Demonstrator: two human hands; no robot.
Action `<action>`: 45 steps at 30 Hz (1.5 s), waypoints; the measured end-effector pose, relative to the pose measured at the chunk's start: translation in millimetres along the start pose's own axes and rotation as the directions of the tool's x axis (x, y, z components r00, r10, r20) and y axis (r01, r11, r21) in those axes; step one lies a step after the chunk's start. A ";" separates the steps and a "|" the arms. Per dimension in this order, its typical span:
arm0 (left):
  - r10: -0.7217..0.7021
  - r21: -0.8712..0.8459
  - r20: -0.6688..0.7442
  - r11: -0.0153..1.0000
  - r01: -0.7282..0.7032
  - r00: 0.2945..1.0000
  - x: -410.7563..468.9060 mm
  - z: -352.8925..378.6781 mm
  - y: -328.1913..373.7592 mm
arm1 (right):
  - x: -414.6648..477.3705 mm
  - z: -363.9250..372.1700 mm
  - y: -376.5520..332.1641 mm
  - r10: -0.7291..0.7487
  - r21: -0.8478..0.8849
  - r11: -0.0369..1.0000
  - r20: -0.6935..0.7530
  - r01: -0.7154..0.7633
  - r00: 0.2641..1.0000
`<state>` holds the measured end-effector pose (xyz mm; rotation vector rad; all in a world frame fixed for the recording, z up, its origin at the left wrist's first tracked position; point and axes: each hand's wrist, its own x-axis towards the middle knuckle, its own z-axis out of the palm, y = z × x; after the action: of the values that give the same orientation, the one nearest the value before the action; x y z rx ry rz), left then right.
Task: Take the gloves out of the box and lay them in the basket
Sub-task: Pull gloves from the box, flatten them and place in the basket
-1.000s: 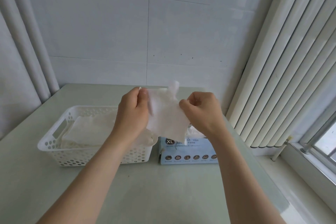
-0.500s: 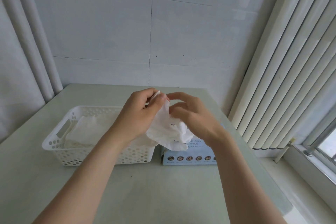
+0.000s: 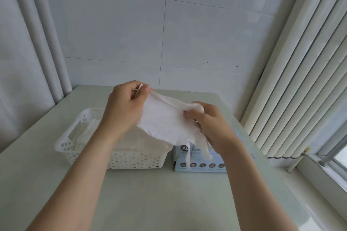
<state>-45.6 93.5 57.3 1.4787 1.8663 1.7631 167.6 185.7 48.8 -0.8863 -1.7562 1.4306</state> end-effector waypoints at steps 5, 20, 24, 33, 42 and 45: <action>-0.038 0.237 -0.102 0.970 0.061 0.994 8.5 -20.1 -20.5 | 13.0 26.2 -2.7 0.021 -0.046 0.999 -0.031 -0.022 0.999; -0.313 0.735 -0.188 0.584 0.345 0.931 14.3 -69.7 -80.0 | 54.7 102.5 11.4 -0.275 -0.862 0.458 0.095 0.217 0.957; -0.246 0.817 0.044 0.567 0.107 0.968 14.1 -60.9 -62.5 | 32.1 92.2 -4.8 -0.174 -0.843 0.437 0.262 0.313 0.949; -0.468 0.736 0.477 0.675 -0.048 0.744 1.3 -21.9 -51.0 | 26.2 89.2 18.0 0.083 -0.825 0.486 0.372 0.288 0.925; -0.506 0.779 0.458 0.624 -0.056 0.730 -1.5 -9.4 -51.5 | 12.8 69.2 22.6 -0.264 -0.653 0.653 0.280 0.384 0.923; -0.420 0.806 0.404 0.583 -0.099 0.813 0.6 -9.1 -48.5 | 10.9 42.3 28.7 -0.449 -0.569 0.731 0.016 0.377 0.894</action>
<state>-77.3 97.5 19.9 1.6937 2.4162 0.1929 128.3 177.9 15.2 -0.7686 -2.1485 0.5500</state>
